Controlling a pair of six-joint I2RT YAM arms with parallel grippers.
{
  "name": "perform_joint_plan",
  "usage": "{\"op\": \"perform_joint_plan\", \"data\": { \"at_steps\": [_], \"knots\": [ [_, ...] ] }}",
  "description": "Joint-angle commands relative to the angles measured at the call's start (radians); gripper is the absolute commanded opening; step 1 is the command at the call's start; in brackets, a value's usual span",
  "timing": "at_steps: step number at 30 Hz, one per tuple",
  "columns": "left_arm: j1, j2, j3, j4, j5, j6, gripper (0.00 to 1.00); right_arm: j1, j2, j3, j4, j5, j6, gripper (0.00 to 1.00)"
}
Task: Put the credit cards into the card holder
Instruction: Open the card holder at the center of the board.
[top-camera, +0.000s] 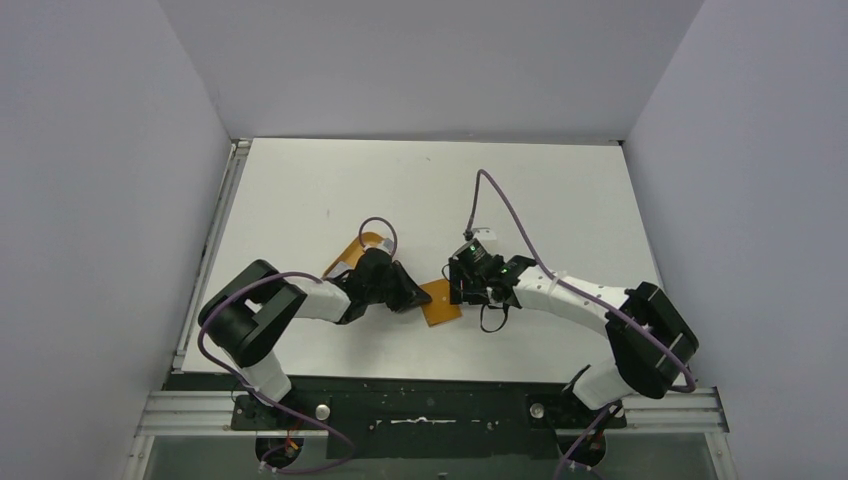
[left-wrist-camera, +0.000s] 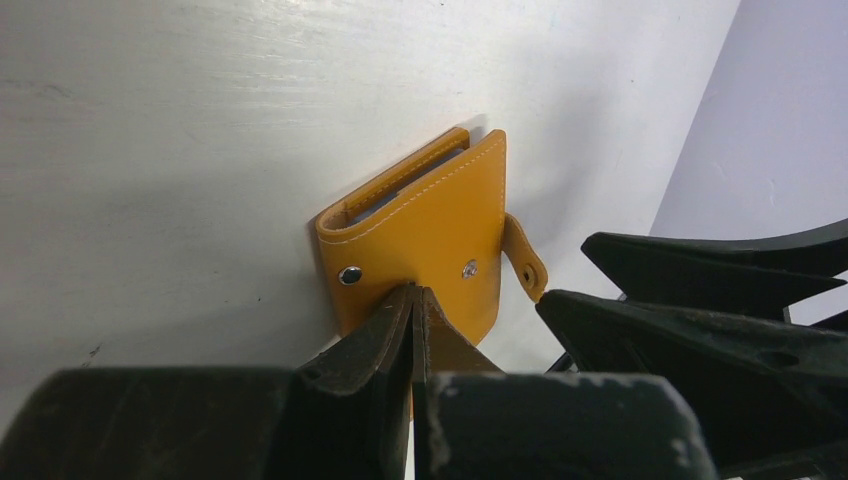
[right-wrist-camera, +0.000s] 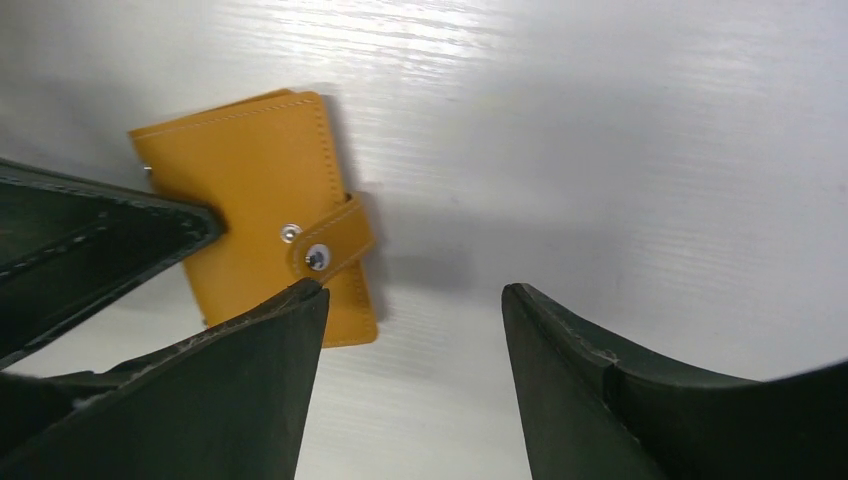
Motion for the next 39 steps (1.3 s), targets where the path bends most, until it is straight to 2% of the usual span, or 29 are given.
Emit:
{"op": "perform_joint_plan", "data": {
  "at_steps": [1,8,13,16,20,27,31,35,36,37,39],
  "knots": [
    [-0.004,0.047,0.0,-0.108,-0.029,0.053,0.0,-0.015,0.0,0.012,0.132,-0.09,0.011,0.66],
    [-0.004,0.047,0.001,-0.117,-0.027,0.057,0.0,-0.016,0.055,0.05,0.149,-0.122,-0.022,0.71],
    [-0.003,0.049,0.003,-0.12,-0.023,0.059,0.0,-0.016,0.116,0.098,0.079,-0.077,-0.038,0.67],
    [-0.002,0.048,0.003,-0.12,-0.022,0.059,0.0,-0.016,0.113,0.097,0.066,-0.038,-0.032,0.58],
    [-0.002,0.049,0.0,-0.12,-0.022,0.059,0.0,-0.017,0.104,0.094,0.049,0.009,-0.031,0.42],
    [-0.002,0.049,-0.005,-0.114,-0.023,0.061,0.0,-0.02,0.109,0.081,0.056,0.013,-0.03,0.2],
    [-0.003,0.043,-0.005,-0.111,-0.02,0.061,0.0,-0.024,0.086,0.053,0.104,-0.008,-0.035,0.0],
    [-0.004,0.013,-0.002,-0.108,-0.002,0.067,0.0,-0.022,0.017,0.031,0.141,-0.015,-0.061,0.0],
    [-0.004,-0.001,-0.001,-0.115,0.001,0.074,0.02,-0.024,-0.005,0.032,0.133,-0.013,-0.07,0.0],
    [-0.003,-0.019,0.003,-0.127,0.003,0.08,0.09,-0.023,-0.025,0.035,0.117,-0.012,-0.082,0.0],
    [-0.005,-0.061,0.011,-0.16,0.004,0.095,0.31,-0.023,-0.068,0.037,0.074,-0.01,-0.104,0.0]
  ]
}}
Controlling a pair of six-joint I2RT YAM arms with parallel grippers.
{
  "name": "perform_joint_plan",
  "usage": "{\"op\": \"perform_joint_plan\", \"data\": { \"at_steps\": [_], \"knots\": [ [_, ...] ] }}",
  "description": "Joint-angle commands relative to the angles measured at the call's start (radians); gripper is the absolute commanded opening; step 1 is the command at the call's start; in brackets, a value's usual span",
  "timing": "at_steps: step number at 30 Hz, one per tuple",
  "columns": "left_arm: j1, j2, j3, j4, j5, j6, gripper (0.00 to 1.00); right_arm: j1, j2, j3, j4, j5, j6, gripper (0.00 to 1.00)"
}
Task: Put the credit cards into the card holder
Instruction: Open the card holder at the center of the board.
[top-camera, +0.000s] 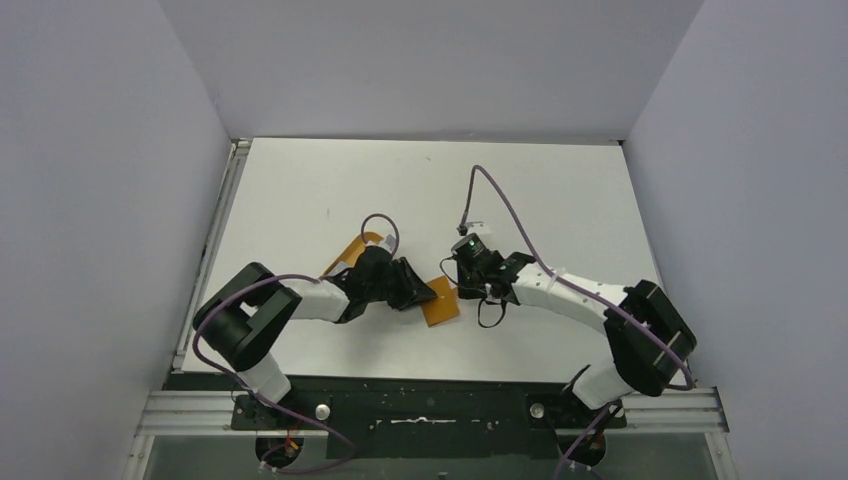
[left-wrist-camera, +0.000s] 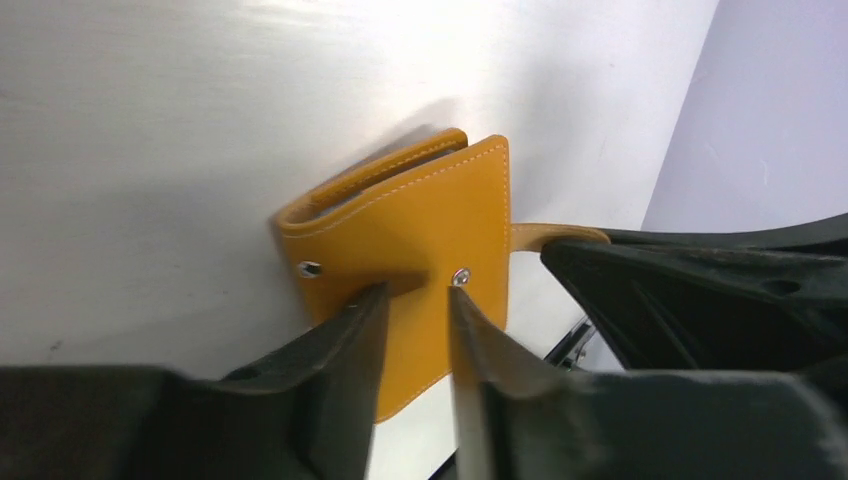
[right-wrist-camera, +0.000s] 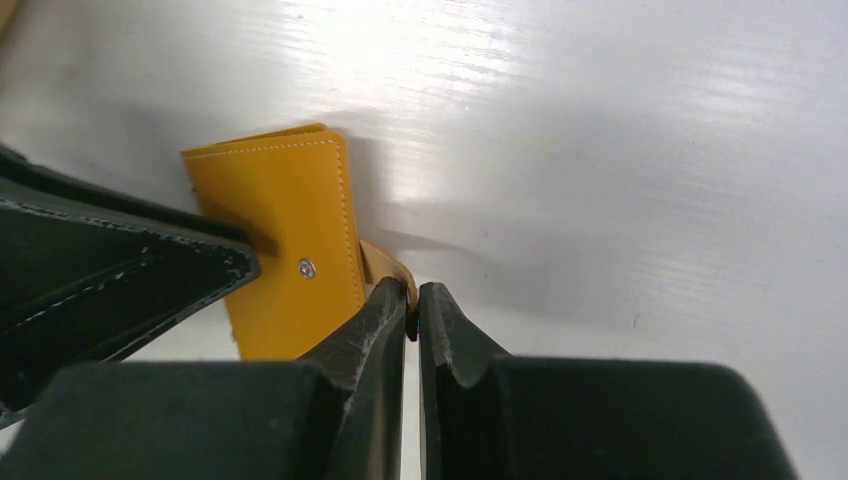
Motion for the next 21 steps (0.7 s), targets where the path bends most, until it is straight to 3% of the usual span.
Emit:
{"op": "perform_joint_plan", "data": {
  "at_steps": [1,5,10,13,21],
  "knots": [
    [-0.008,-0.077,0.009,-0.173,-0.014,0.082,0.4,-0.01,-0.141,0.005,-0.025,0.034,-0.059,0.0],
    [-0.031,-0.173,0.029,-0.236,-0.026,0.121,0.65,-0.005,-0.264,-0.061,-0.073,-0.022,-0.078,0.0],
    [-0.063,-0.287,0.029,-0.254,-0.076,0.139,0.85,0.004,-0.392,-0.125,-0.092,-0.057,-0.055,0.0],
    [-0.071,-0.326,0.017,-0.203,-0.077,0.126,0.89,0.006,-0.434,-0.148,-0.083,-0.069,-0.048,0.0],
    [-0.149,-0.273,0.105,-0.202,-0.057,0.188,0.87,0.009,-0.463,-0.17,-0.028,-0.098,-0.04,0.0]
  ]
}}
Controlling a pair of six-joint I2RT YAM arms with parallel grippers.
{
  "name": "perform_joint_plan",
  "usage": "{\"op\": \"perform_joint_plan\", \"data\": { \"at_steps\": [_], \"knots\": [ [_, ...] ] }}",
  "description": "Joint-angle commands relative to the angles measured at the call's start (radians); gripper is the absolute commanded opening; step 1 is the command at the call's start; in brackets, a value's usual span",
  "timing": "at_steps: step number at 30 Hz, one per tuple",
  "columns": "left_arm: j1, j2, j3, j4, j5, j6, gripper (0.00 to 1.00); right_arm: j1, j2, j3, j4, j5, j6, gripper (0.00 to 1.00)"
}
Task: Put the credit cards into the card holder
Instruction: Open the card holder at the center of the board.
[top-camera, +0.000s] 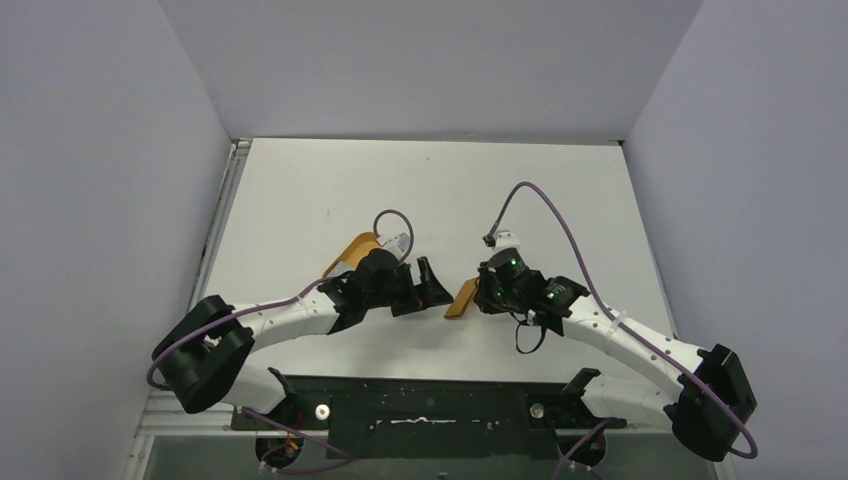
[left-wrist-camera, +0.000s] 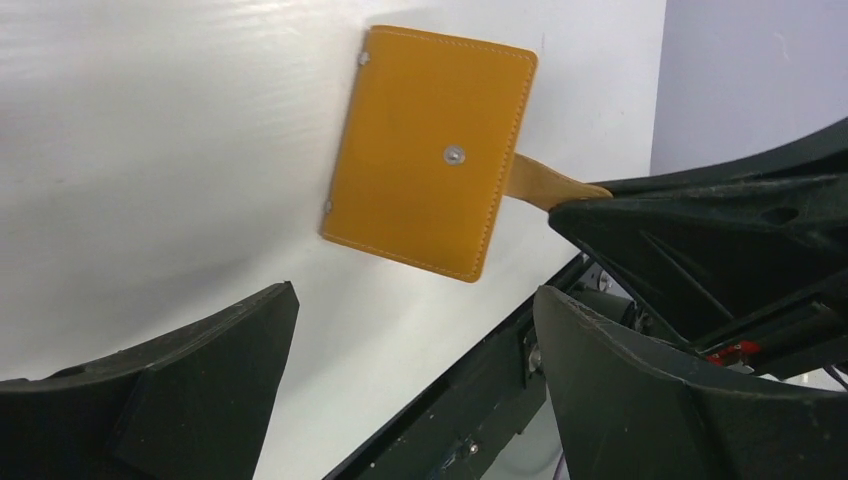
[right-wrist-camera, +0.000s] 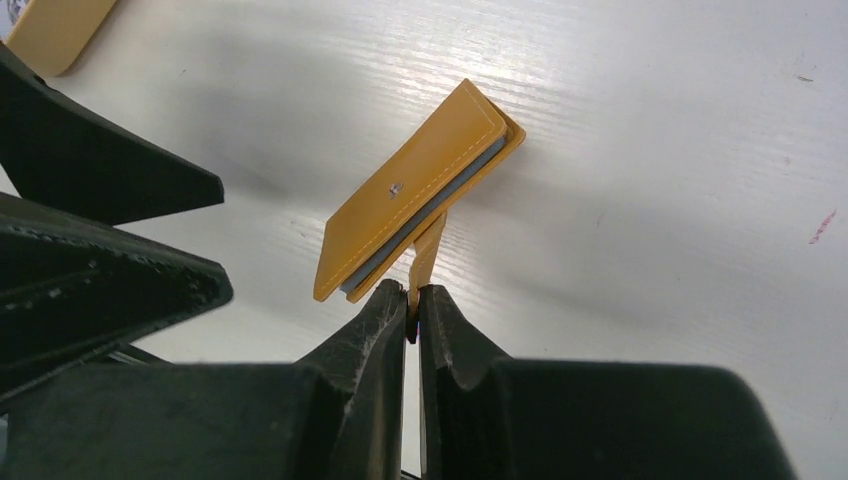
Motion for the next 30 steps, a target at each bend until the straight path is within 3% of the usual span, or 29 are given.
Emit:
{"op": "perform_joint_plan", "data": {
  "at_steps": [1,19,25,28,30],
  "knots": [
    [-0.037,0.034,0.09,0.032,0.011,0.055,0.85,0.006,-0.043,-0.007,0.067,-0.025,0.0,0.0],
    [-0.034,0.181,0.243,-0.082,0.02,0.126,0.44,-0.006,-0.072,0.0,0.073,-0.039,-0.043,0.0],
    [-0.033,0.226,0.269,-0.072,0.04,0.132,0.38,-0.01,-0.078,-0.008,0.072,-0.039,-0.054,0.0],
    [-0.033,0.245,0.286,-0.085,0.049,0.143,0.24,-0.013,-0.079,-0.011,0.072,-0.039,-0.057,0.0],
    [-0.032,0.252,0.291,-0.1,0.049,0.152,0.1,-0.017,-0.079,-0.012,0.071,-0.039,-0.06,0.0]
  ]
}}
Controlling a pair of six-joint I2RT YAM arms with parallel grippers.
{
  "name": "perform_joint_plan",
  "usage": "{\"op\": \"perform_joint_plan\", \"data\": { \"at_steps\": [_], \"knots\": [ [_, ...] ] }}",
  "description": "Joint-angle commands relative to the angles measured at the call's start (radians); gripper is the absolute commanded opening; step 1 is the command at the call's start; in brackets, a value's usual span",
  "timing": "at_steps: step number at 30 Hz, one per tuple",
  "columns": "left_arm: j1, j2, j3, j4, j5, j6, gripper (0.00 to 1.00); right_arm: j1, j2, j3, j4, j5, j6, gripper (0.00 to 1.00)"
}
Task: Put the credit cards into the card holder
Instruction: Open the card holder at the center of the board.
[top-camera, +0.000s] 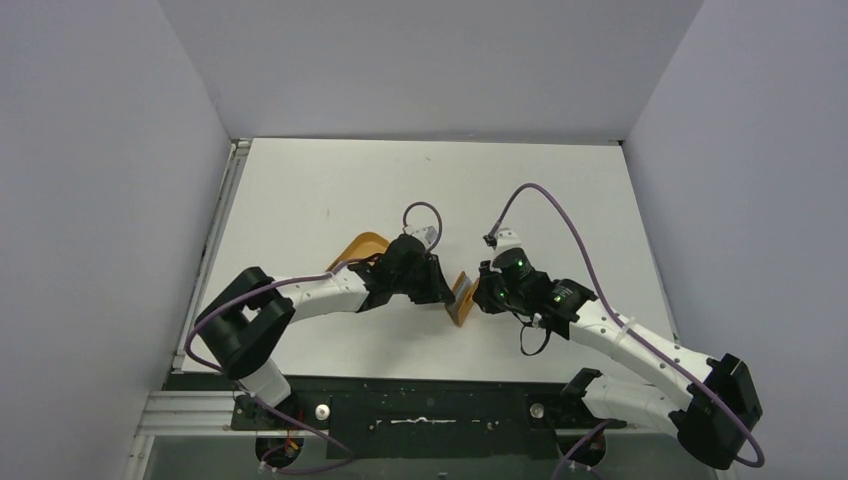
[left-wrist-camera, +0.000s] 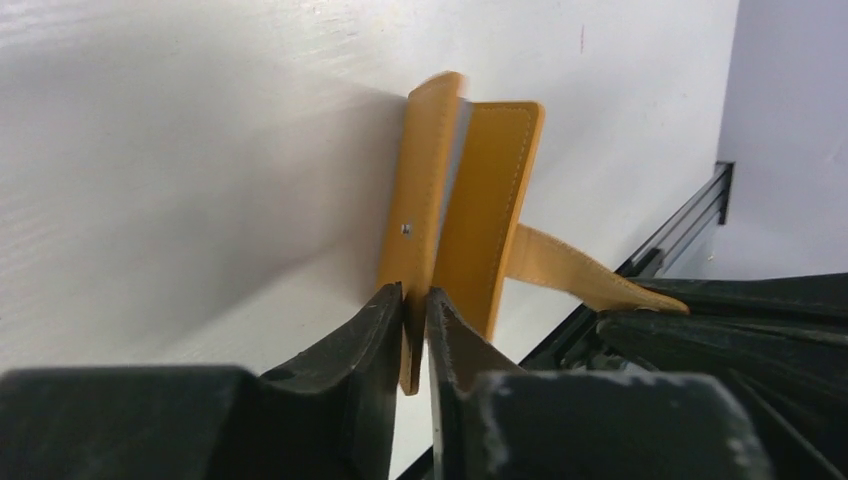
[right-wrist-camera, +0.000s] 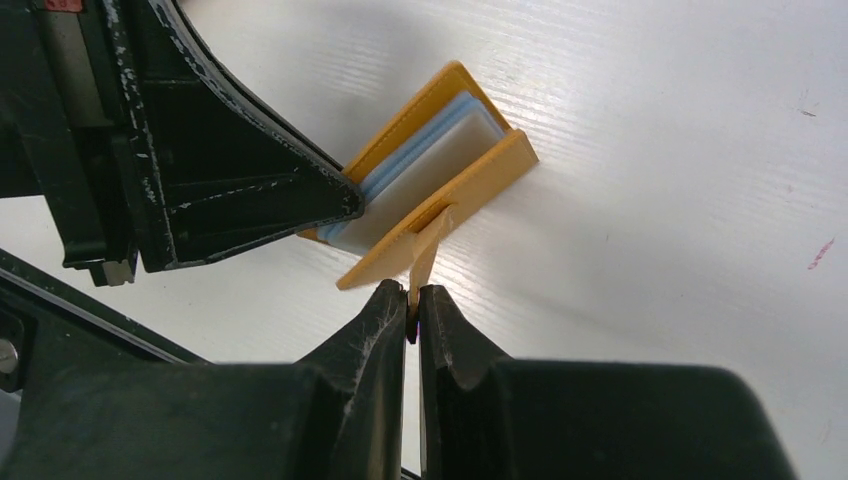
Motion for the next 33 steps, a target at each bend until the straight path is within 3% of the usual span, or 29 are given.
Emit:
{"op": "perform_joint_plan", "data": {
  "at_steps": [1,2,17,24,29,33],
  "knots": [
    [0.003,0.01,0.051,-0.005,0.02,0.036,0.05,-0.013,-0.025,-0.002,0.05,-0.001,-0.016,0.0],
    [0.004,0.004,0.043,-0.005,0.015,0.037,0.0,-0.014,-0.025,-0.003,0.052,0.0,-0.014,0.0],
    [0.004,-0.268,-0.156,-0.131,-0.167,0.009,0.0,-0.042,0.058,-0.087,0.116,0.09,0.101,0.0],
    [0.001,-0.237,-0.188,0.024,-0.071,-0.007,0.23,-0.052,0.112,-0.091,0.138,0.086,0.082,0.0],
    [0.001,-0.208,-0.188,0.073,-0.042,-0.018,0.26,-0.065,0.128,-0.088,0.135,0.08,0.063,0.0],
    [0.002,-0.209,-0.192,0.073,-0.049,-0.021,0.24,-0.072,0.128,-0.093,0.13,0.083,0.059,0.0]
  ]
}}
